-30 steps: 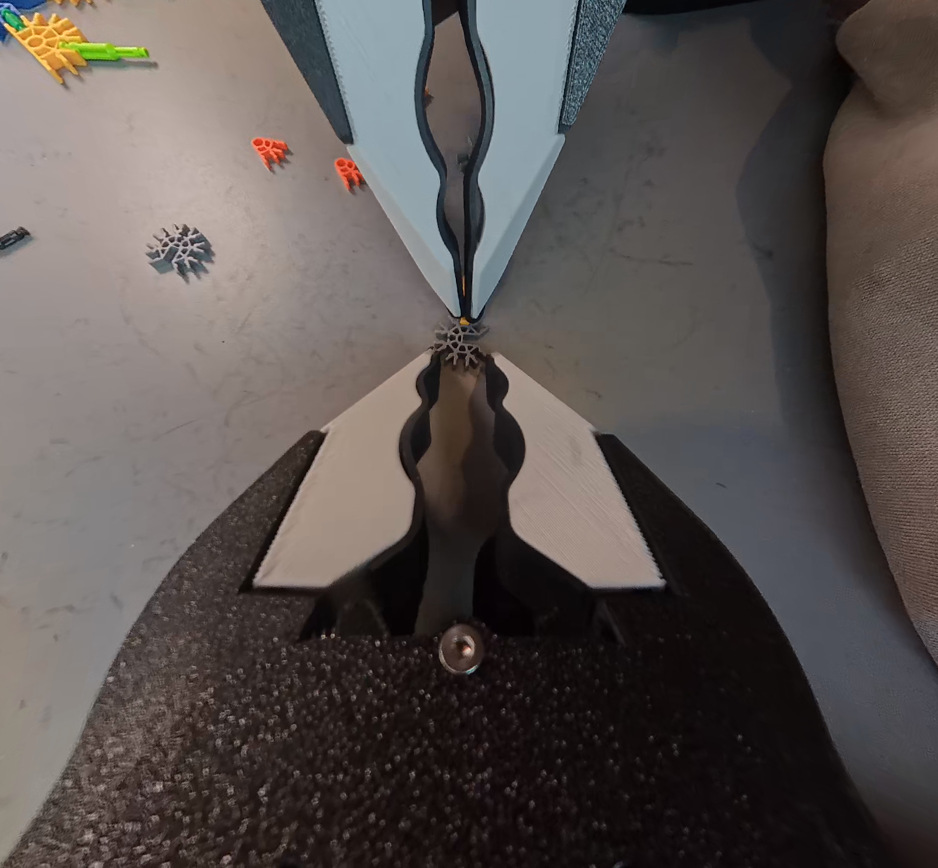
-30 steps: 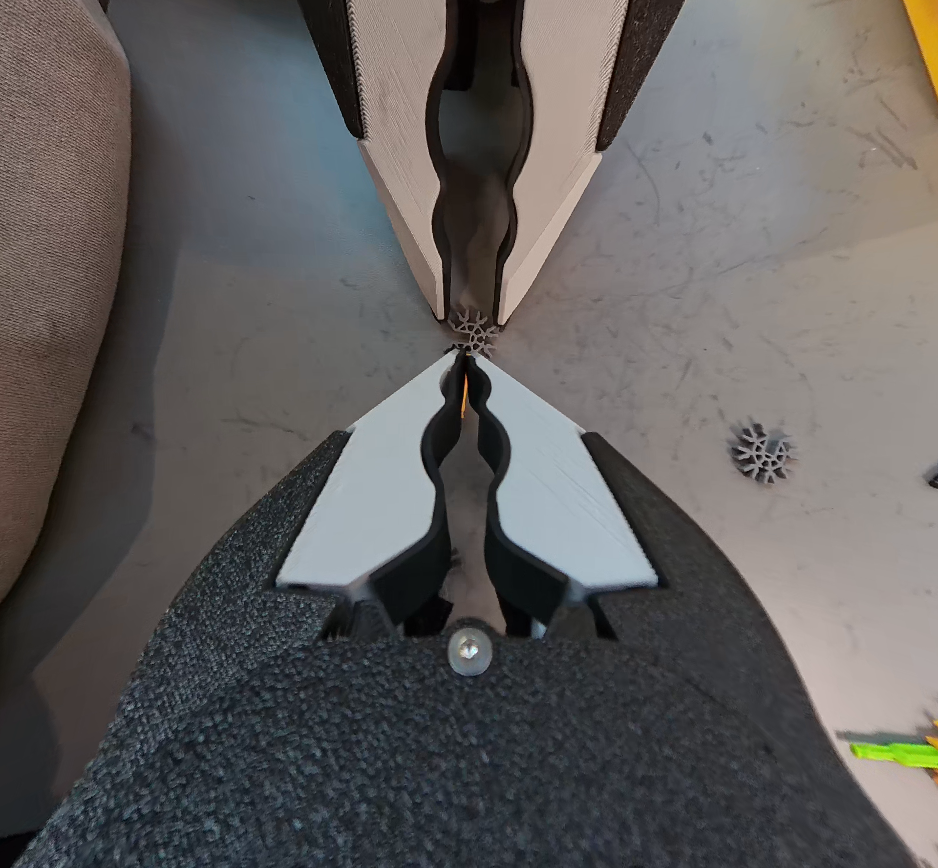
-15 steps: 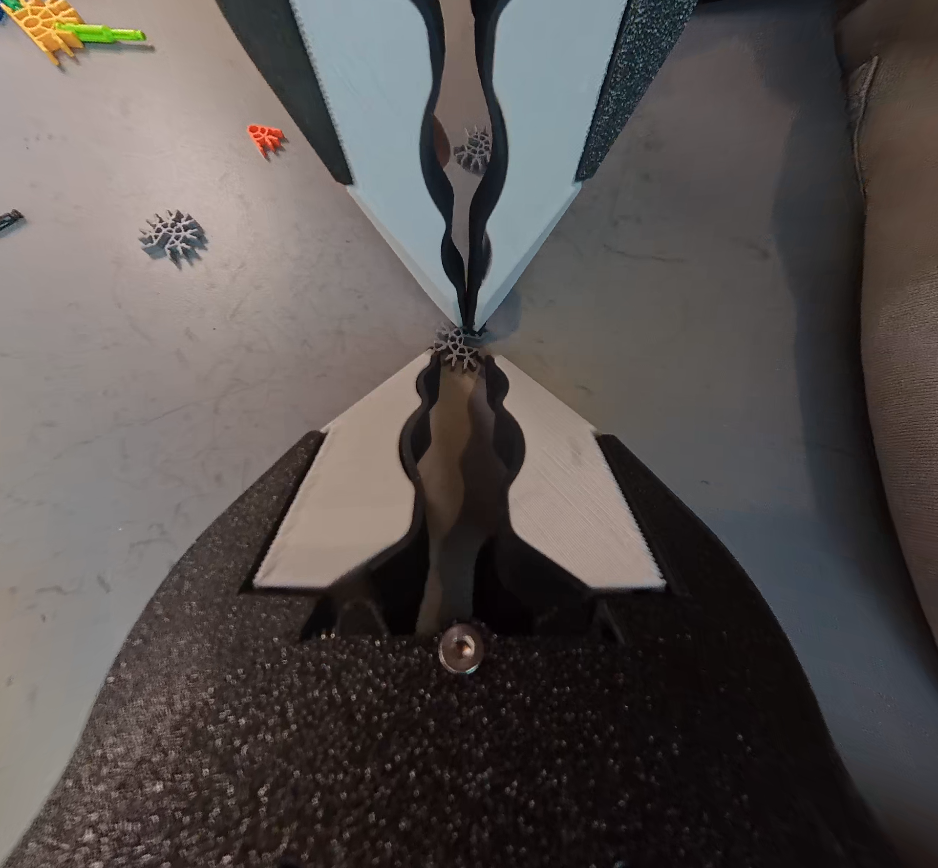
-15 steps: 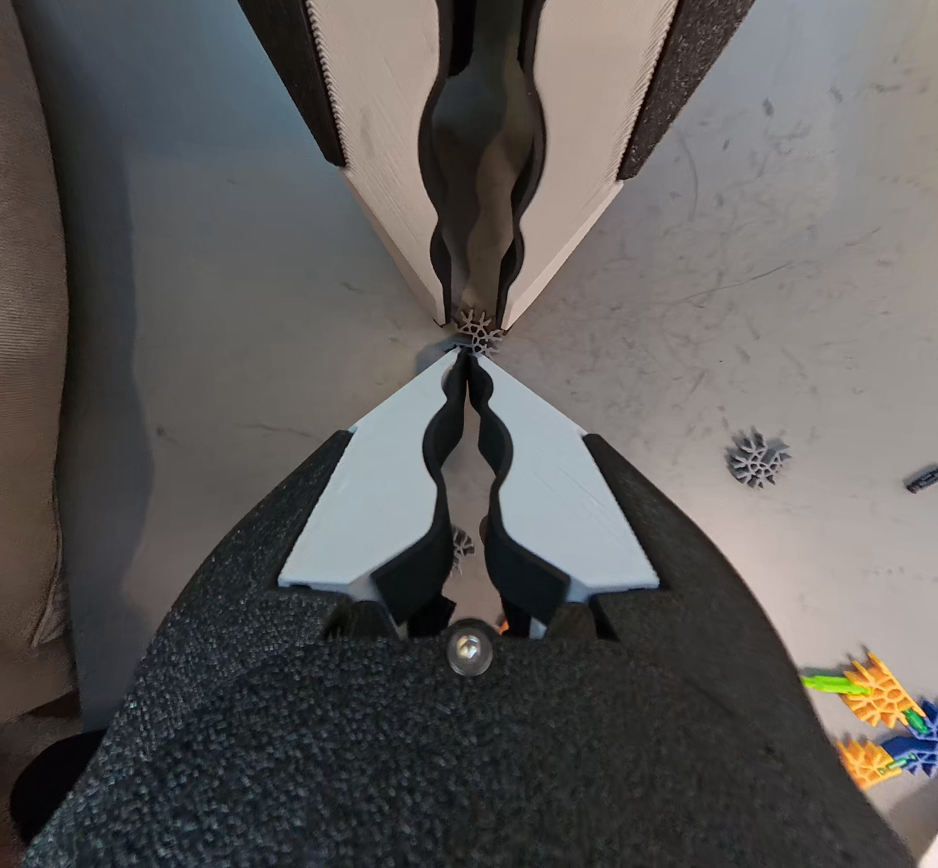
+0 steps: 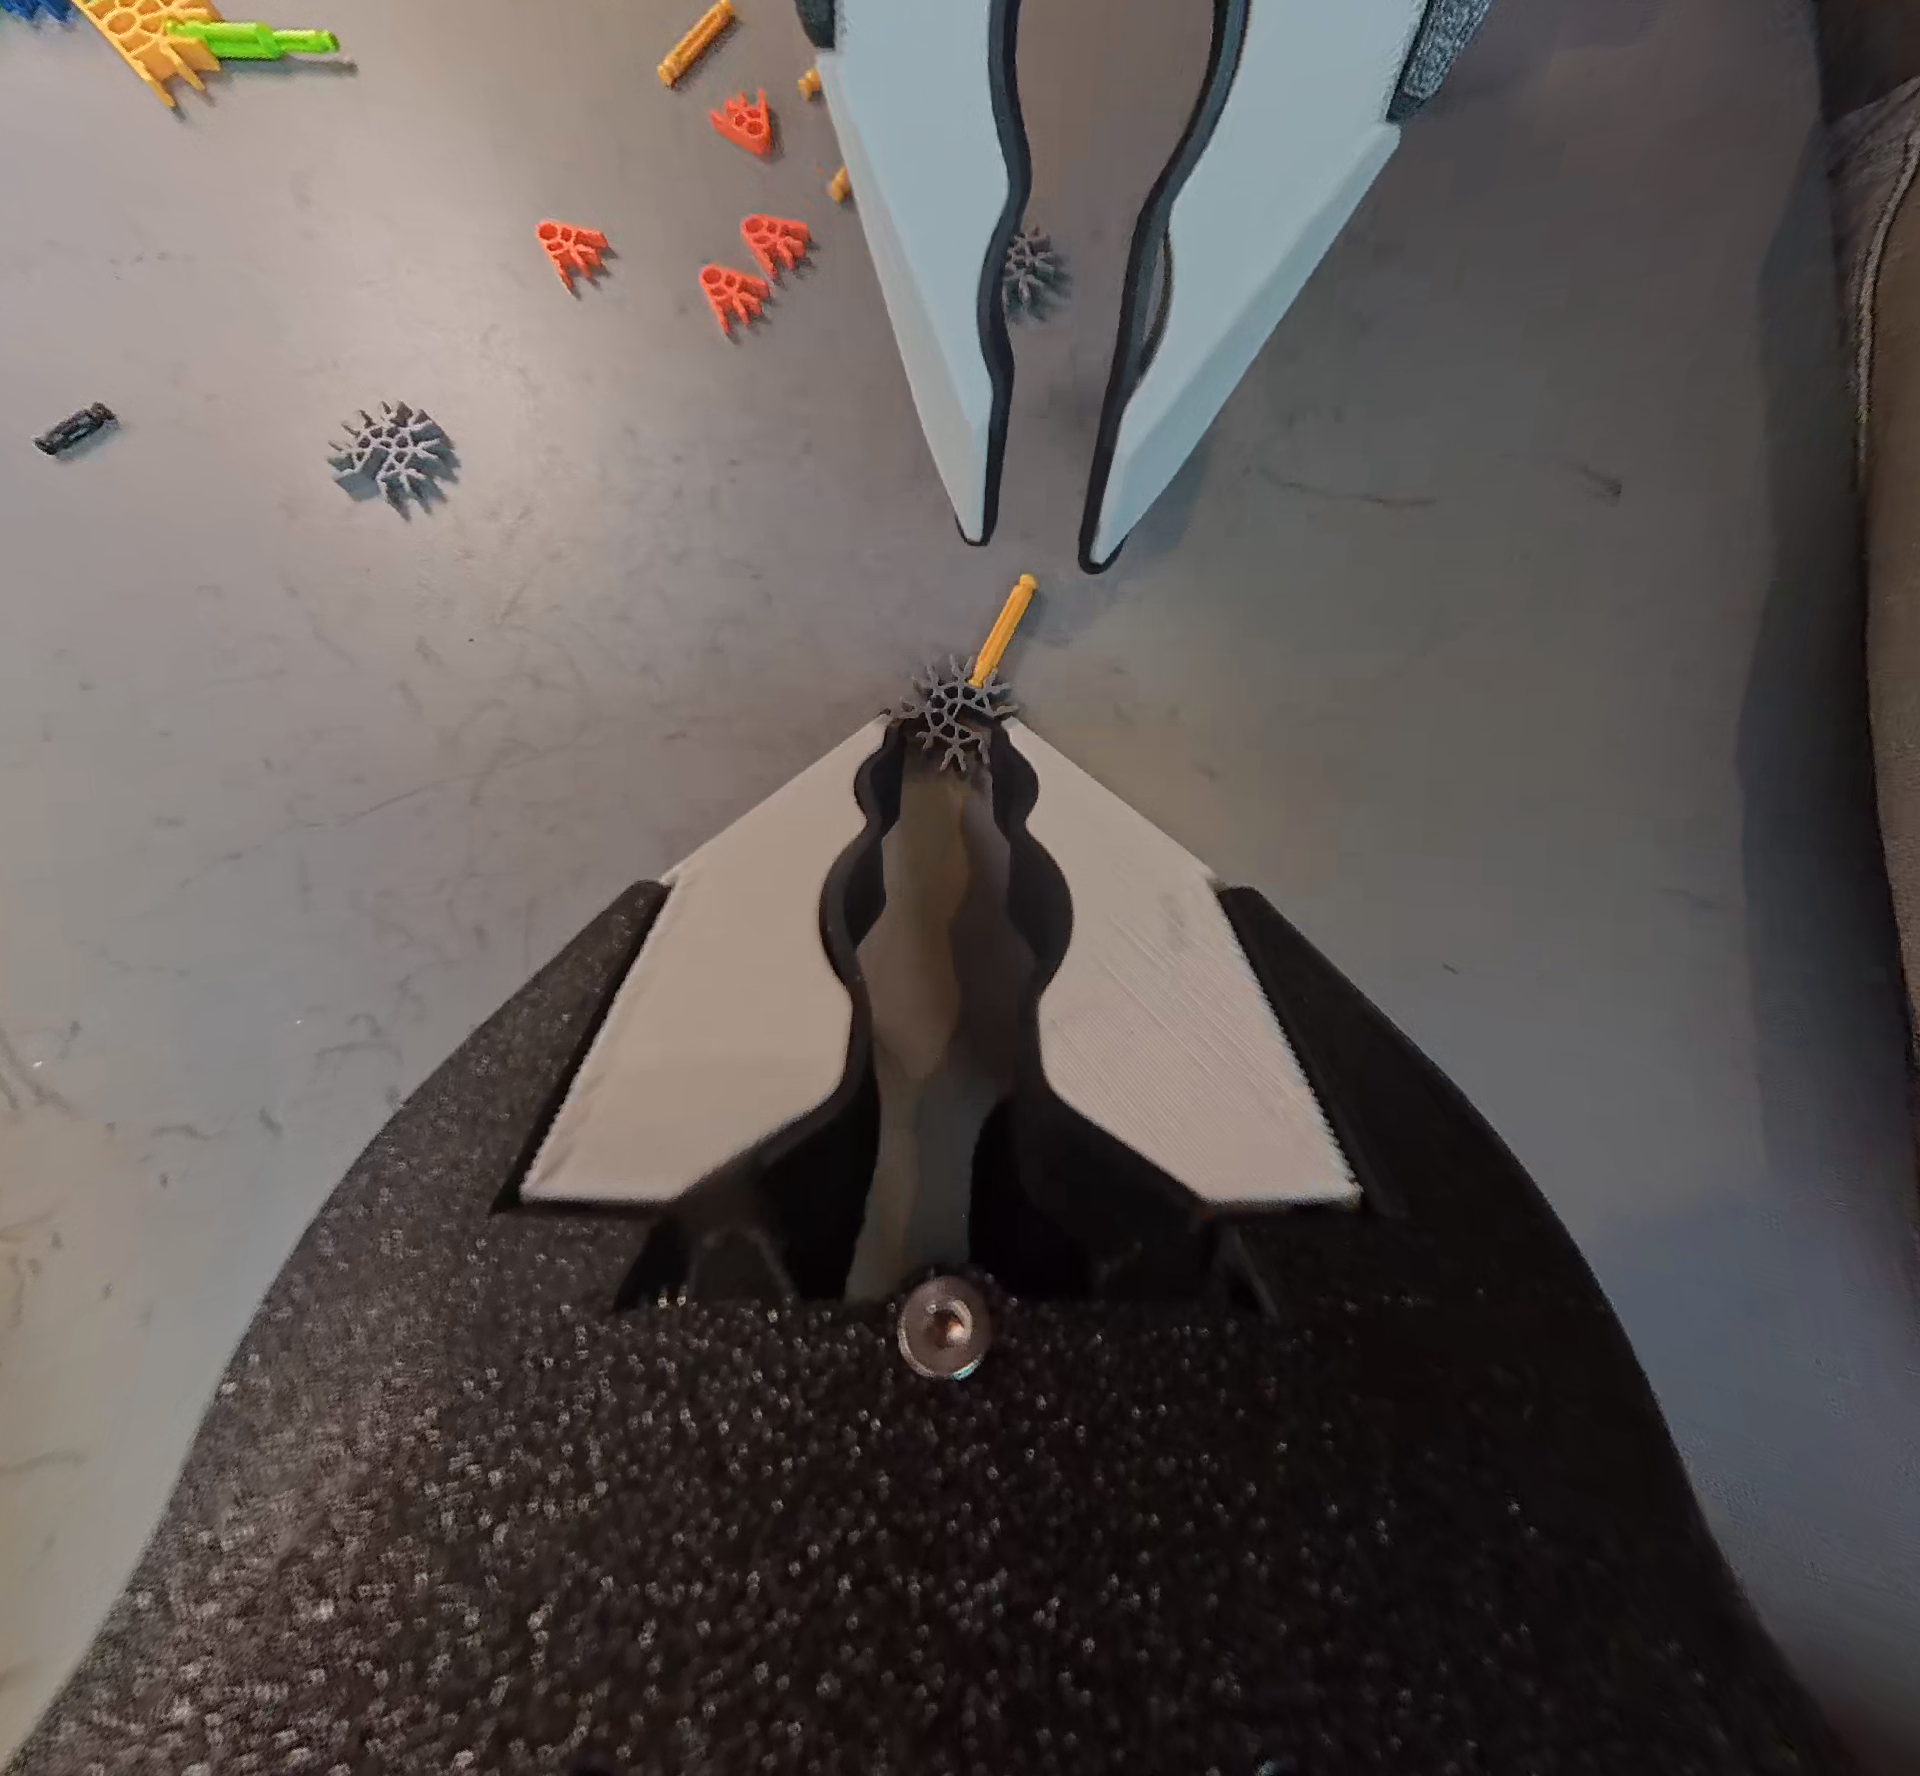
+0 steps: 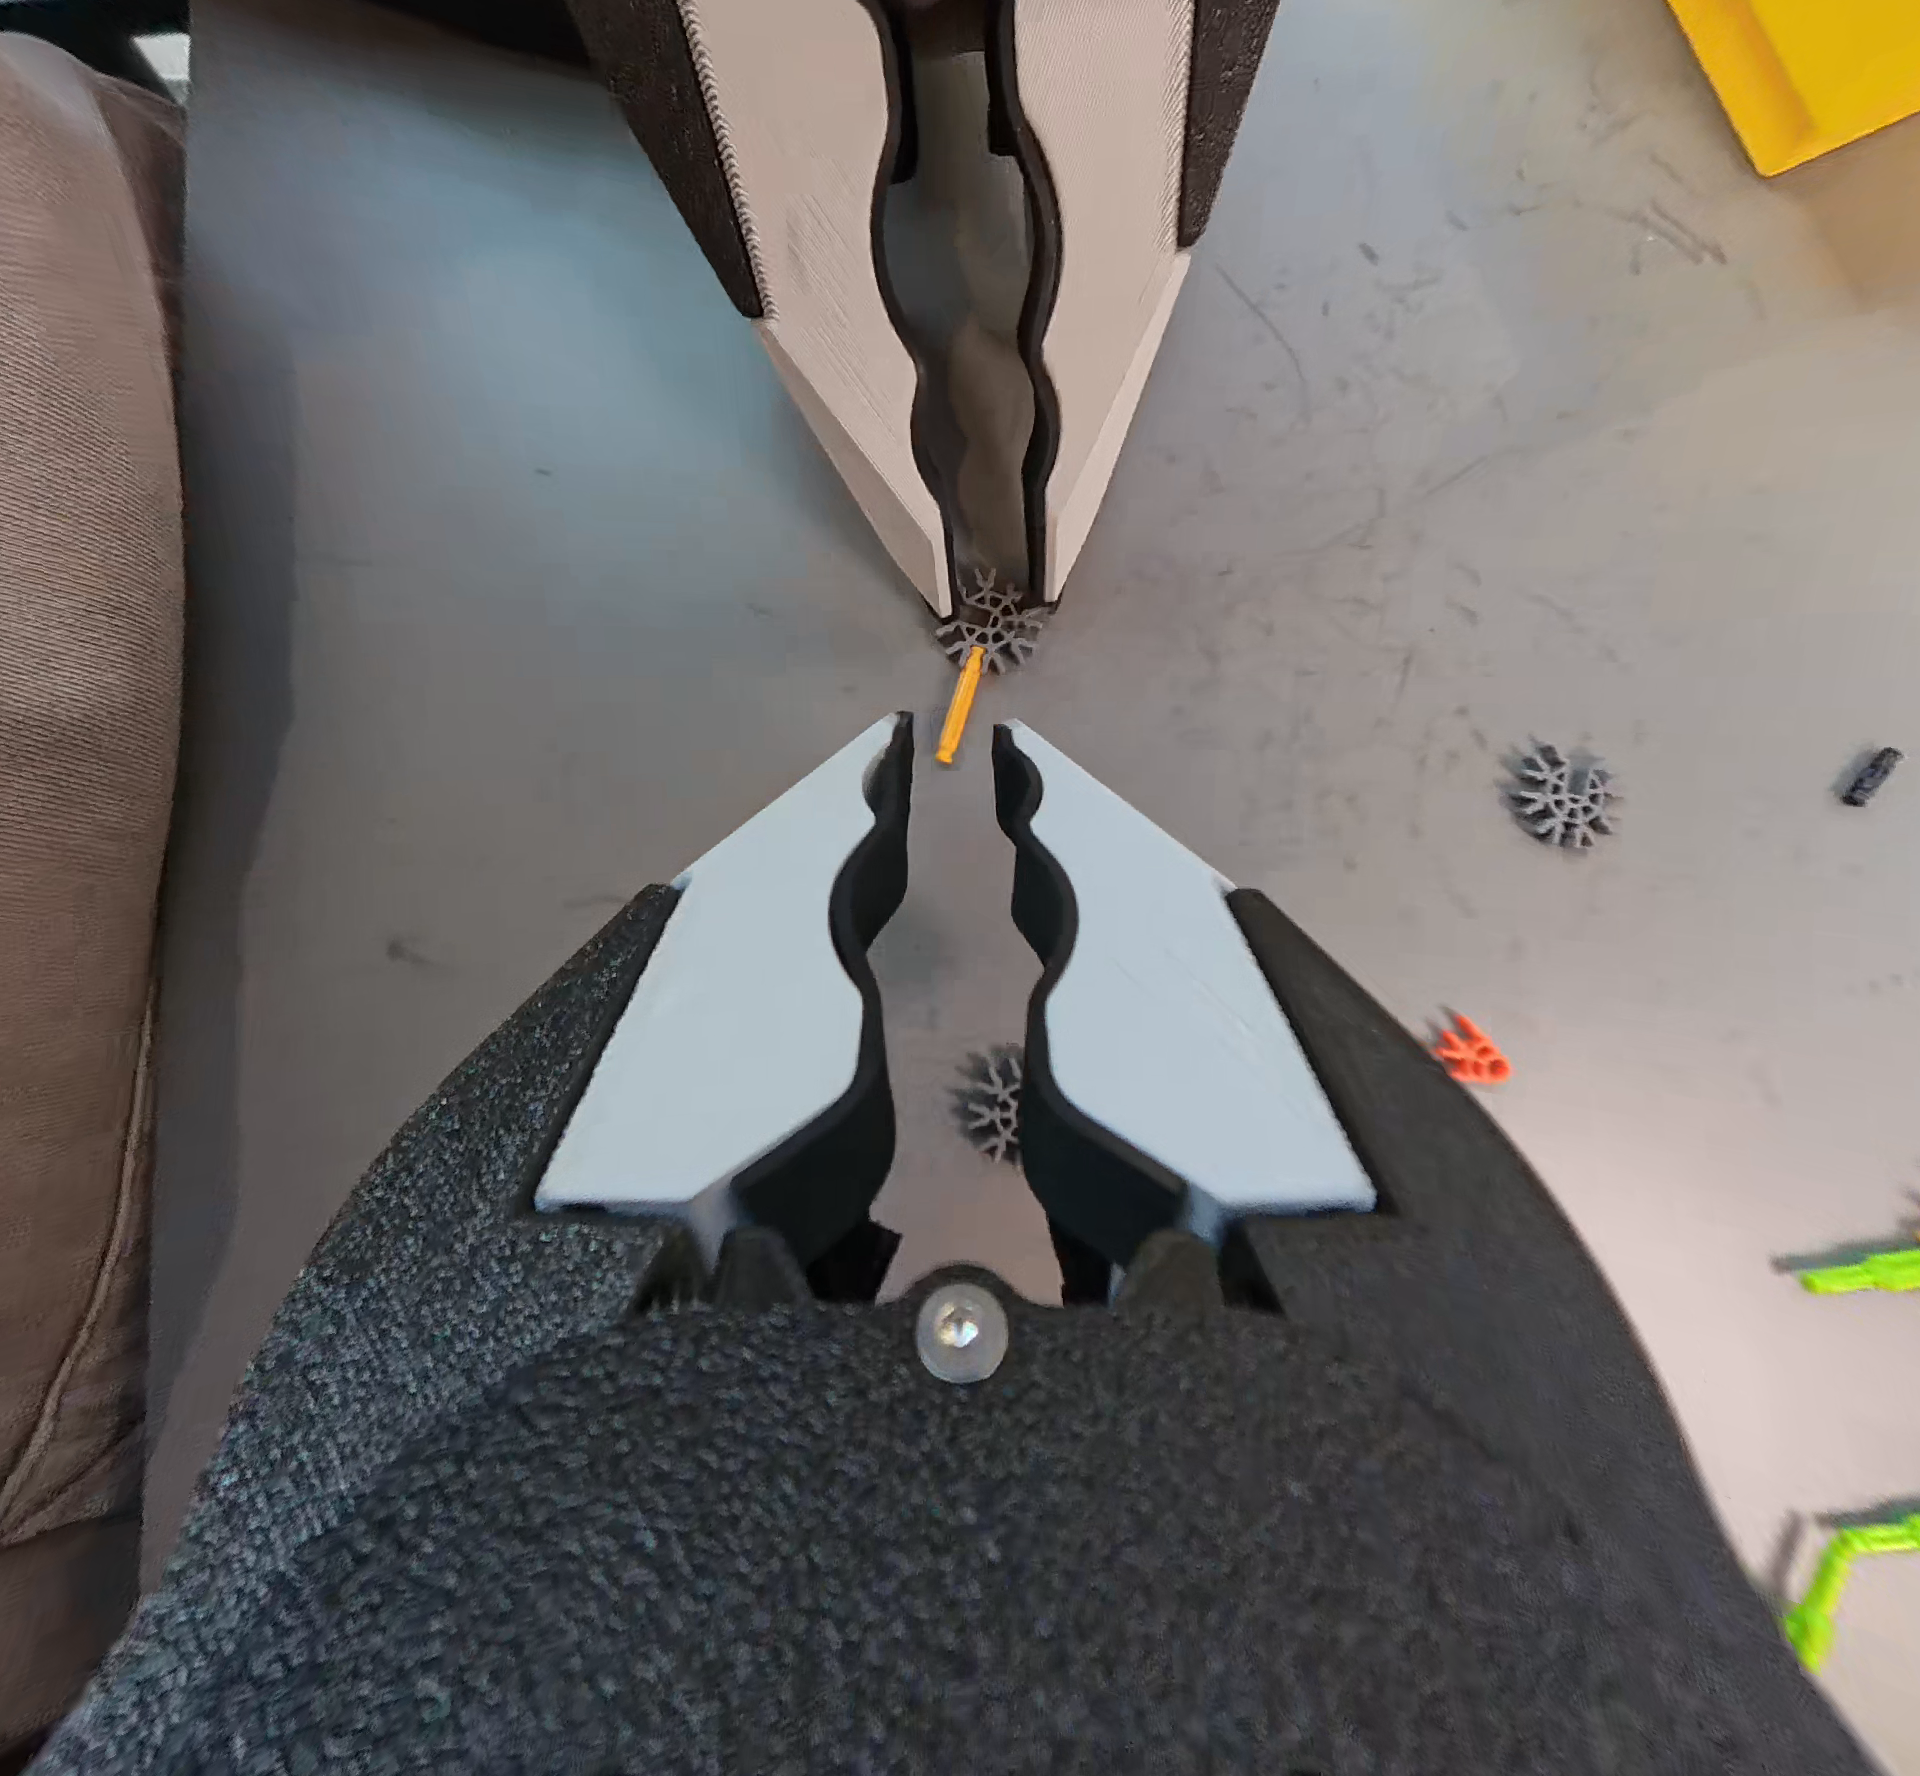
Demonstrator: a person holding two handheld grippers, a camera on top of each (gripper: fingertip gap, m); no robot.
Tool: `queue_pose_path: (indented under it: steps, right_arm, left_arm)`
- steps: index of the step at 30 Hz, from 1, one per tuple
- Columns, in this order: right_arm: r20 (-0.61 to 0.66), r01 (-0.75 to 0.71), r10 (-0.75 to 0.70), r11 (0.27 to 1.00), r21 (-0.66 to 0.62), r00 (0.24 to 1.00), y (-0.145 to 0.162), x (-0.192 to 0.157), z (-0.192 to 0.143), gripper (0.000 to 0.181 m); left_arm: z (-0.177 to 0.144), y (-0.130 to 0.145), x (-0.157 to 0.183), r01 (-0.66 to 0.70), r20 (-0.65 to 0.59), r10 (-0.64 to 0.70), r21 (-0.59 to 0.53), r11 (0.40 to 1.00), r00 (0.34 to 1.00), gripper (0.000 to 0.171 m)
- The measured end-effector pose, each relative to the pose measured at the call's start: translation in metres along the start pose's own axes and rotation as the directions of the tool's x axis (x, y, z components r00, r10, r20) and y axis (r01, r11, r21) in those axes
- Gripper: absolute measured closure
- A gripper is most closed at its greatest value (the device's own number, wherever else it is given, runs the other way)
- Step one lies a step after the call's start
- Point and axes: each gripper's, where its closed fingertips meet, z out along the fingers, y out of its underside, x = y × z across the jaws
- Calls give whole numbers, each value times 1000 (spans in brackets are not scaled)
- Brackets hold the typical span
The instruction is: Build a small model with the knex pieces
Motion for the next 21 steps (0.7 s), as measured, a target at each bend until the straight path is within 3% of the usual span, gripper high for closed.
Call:
queue_pose_path:
  steps: [3, 6, 12, 15, 21]
  right_arm:
    - [-23, 5, -5, 1000, -6, 1000, 5, -5, 9, 168]
    - [5, 11, -11, 1000, -12, 1000, 8, -4, 17, 172]
    - [-16, 84, -85, 996, -41, 996, 4, 36, 20, 178]
    - [-79, 117, -118, 993, -18, 990, -5, 55, 19, 175]
    - [-129, 32, -22, 997, 72, 991, 3, 67, -11, 174]
  left_arm:
    - [-3, 4, 9, -3, -58, 2, -18, 1000, 998, 152]
    - [-8, 6, 21, 19, -148, -22, -21, 1000, 989, 137]
    - [-15, 6, 45, 11, -292, -13, -9, 1000, 956, 141]
    - [-17, 1, 28, 44, -223, -37, 27, 999, 974, 141]
    - [-21, -7, -43, 132, 101, -144, 117, 984, 984, 142]
